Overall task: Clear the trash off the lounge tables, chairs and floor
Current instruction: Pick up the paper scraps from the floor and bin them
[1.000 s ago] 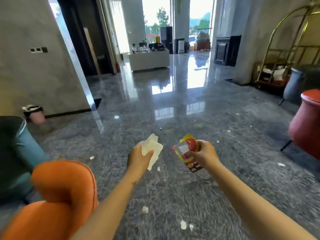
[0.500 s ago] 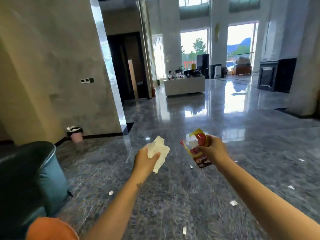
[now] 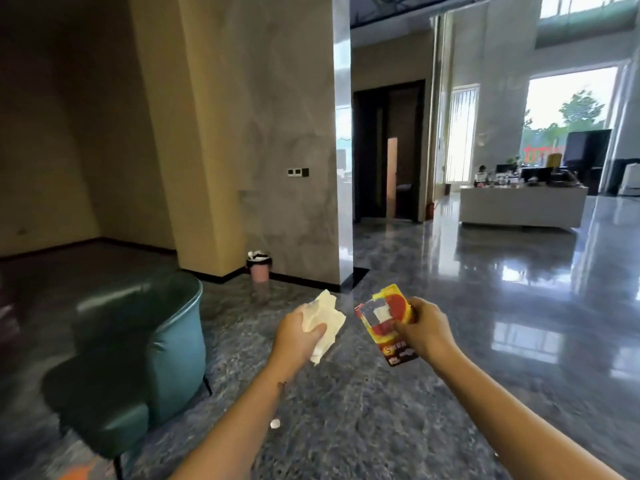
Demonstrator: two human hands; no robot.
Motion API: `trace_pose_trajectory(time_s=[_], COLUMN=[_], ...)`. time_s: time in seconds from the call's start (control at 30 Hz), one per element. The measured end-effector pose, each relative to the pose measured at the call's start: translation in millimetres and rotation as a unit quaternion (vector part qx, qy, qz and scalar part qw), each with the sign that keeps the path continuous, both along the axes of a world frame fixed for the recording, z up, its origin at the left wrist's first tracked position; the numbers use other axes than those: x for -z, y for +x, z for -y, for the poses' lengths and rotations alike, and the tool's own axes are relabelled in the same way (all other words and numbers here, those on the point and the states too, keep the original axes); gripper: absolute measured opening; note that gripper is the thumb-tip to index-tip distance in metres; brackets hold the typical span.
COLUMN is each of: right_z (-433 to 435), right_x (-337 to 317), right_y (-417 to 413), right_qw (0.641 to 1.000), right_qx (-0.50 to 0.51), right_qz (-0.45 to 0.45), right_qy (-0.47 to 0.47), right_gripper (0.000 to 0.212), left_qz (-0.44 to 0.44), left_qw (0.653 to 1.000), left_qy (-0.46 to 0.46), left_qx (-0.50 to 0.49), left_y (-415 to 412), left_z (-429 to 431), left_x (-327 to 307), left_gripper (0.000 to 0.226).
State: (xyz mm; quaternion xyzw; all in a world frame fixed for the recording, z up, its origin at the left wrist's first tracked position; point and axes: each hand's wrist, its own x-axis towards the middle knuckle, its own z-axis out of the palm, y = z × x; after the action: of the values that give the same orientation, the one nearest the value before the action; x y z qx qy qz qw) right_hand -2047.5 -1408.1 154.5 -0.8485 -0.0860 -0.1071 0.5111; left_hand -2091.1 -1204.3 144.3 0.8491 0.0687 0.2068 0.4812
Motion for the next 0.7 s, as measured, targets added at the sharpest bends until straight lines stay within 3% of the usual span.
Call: trace_pose_trajectory(time_s=[0.2, 0.5, 0.7], right_z=[0, -3, -31], right_x=[-10, -7, 6], right_y=[170, 418, 619], right_qw=[0.999, 0.997, 0.995], right_qx=[-0.039, -0.051, -0.089], right_qz=[0.006, 0.017, 0.013], right_qy=[0.004, 0.05, 0.042], right_gripper=[0.02, 0.025, 0.026], left_qz=[-0.004, -0.024, -0.012], left_qw=[0.999, 0.999, 0.997], left_qy=[-0.028, 0.004, -0.044], left_qx=[-0.021, -0.038, -0.063], left_y=[165, 415, 591], left_z=[-9, -2, -12], left_x=[0, 2, 13], left_gripper=[0.043, 0.042, 0.035])
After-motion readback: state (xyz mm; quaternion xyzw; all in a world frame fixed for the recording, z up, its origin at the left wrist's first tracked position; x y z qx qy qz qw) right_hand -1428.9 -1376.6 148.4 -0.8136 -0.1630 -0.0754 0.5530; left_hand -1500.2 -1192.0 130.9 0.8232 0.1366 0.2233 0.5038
